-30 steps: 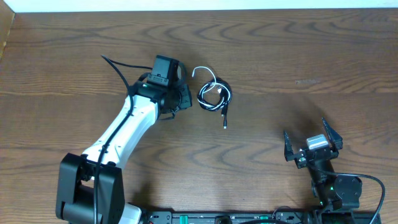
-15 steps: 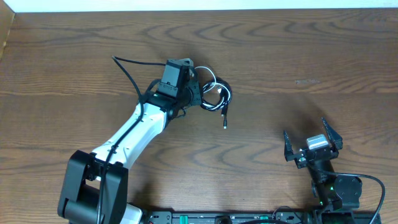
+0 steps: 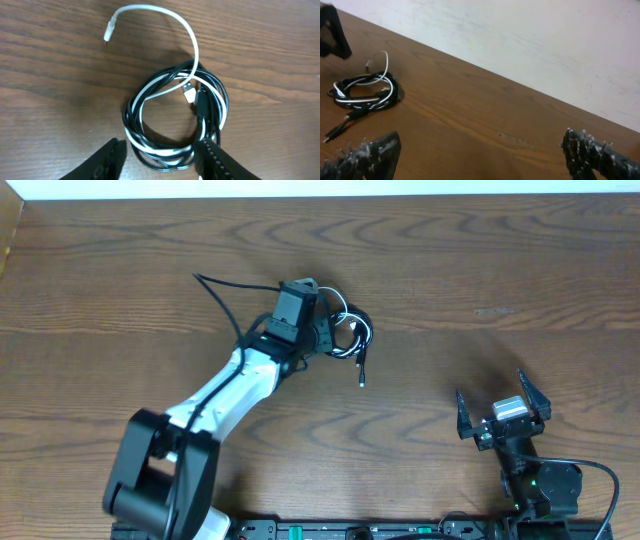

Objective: Untangle cables

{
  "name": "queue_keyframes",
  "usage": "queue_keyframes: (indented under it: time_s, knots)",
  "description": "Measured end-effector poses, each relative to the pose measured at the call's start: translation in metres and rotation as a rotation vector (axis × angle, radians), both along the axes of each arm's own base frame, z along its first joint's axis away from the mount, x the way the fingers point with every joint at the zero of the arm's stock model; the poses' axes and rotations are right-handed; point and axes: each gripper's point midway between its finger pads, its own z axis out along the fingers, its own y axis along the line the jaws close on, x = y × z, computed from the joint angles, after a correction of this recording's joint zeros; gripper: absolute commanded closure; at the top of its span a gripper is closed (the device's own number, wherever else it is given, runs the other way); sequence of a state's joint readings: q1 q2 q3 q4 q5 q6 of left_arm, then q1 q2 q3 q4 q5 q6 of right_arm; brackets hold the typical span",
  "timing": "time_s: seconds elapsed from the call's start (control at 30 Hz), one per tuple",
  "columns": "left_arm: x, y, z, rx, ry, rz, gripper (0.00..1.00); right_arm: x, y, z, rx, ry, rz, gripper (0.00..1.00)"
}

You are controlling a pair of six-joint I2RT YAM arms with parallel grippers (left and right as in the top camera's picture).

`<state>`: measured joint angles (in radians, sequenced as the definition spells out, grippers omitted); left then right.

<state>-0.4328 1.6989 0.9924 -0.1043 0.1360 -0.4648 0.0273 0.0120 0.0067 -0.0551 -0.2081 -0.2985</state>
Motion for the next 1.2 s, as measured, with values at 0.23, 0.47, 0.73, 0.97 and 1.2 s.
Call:
queue_keyframes:
  time_s: [0.23, 0.47, 0.73, 0.97, 1.2]
  knots:
    - [-0.006, -0.006, -0.045, 0.037, 0.085, -0.009, 0.56, 0.0, 0.0, 0.0, 0.0, 0.0, 0.0, 0.01]
    - [-0.009, -0.004, -0.056, 0.044, 0.116, 0.007, 0.9, 0.0, 0.0, 0.0, 0.0, 0.0, 0.0, 0.01]
    - [-0.017, -0.001, -0.061, 0.095, 0.131, -0.057, 0.91, 0.0, 0.0, 0.0, 0.0, 0.0, 0.0, 0.01]
    - [-0.032, 0.007, -0.07, 0.155, 0.187, -0.102, 0.91, 0.0, 0.0, 0.0, 0.0, 0.0, 0.0, 0.01]
    - [-0.048, 0.023, -0.071, 0.204, 0.265, -0.121, 0.87, 0.0, 0.0, 0.0, 0.0, 0.0, 0.0, 0.01]
